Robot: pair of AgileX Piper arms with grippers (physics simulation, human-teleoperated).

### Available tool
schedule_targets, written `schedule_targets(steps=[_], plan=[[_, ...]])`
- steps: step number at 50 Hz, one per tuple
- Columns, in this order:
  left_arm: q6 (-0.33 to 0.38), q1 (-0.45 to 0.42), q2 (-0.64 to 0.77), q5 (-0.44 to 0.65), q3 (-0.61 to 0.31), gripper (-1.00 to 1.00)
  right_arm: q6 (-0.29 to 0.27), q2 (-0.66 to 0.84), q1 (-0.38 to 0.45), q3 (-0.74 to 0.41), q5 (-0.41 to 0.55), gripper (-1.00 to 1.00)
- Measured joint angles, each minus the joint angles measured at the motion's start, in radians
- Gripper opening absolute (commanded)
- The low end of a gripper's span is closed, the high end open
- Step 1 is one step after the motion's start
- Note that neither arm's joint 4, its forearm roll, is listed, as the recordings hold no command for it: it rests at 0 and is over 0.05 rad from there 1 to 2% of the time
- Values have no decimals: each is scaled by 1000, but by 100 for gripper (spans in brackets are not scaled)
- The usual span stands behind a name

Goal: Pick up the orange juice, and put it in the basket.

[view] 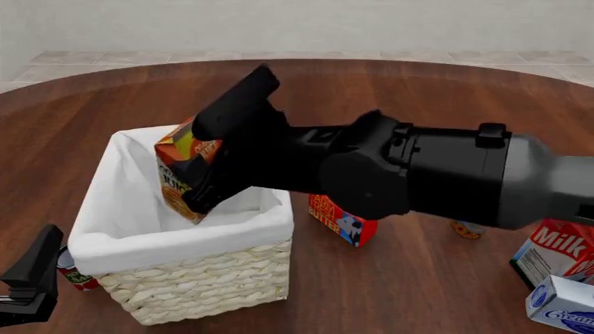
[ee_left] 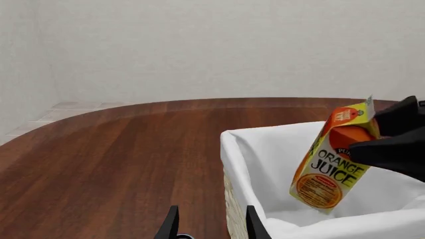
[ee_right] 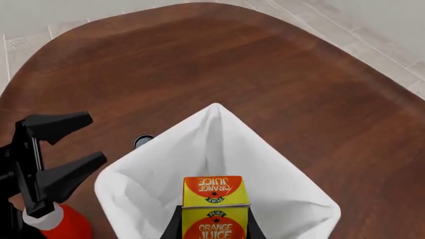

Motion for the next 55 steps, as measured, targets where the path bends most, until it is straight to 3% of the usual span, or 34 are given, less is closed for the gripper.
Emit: schedule_targets(steps=[28,29,55], plan=[[0,0,0,0,0,100,-4,56,16,11,11,-100],[0,0,0,0,0,100,-4,57,16,10,11,100],[0,0,0,0,0,100,9,56,12,4,5,100]])
